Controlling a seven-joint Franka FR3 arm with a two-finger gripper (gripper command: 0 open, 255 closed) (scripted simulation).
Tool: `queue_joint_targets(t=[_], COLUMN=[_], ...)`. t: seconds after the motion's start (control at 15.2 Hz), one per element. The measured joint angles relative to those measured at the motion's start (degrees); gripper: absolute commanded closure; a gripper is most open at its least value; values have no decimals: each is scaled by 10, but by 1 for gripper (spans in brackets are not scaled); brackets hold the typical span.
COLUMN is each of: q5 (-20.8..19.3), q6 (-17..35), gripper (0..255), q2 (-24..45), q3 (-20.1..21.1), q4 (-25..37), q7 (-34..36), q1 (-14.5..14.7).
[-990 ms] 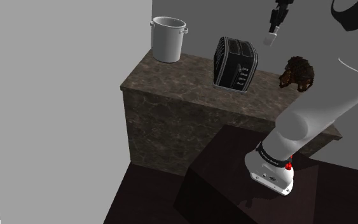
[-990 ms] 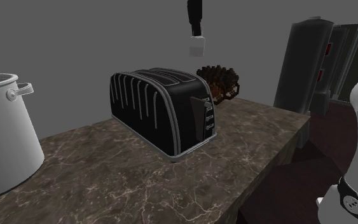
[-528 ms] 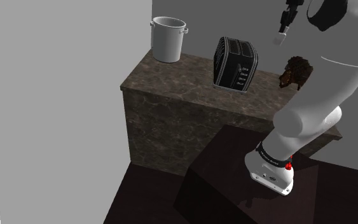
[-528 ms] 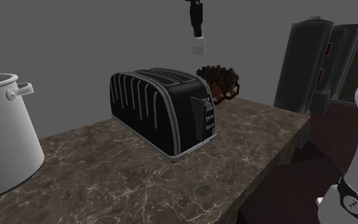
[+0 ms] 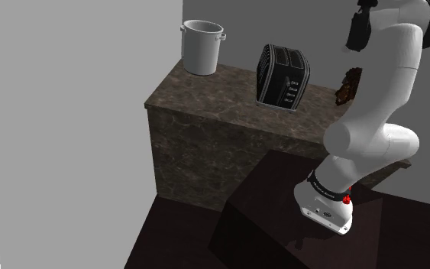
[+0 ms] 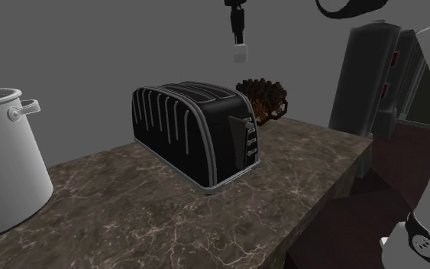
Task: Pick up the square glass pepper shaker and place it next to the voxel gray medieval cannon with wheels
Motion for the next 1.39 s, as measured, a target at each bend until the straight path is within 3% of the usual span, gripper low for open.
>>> queue_joint_targets(t=[0.07,0.13,0.73,1.39], q5=[20,24,-10,-24], q6=[-30,-31,92,188], gripper=[255,255,255,255], q2=[41,50,-17,-43], q3=[8,10,-6,-8], q4=[74,83,-114,-237], q7=[-6,-9,-11,-4], q1=[-39,-46,21,53])
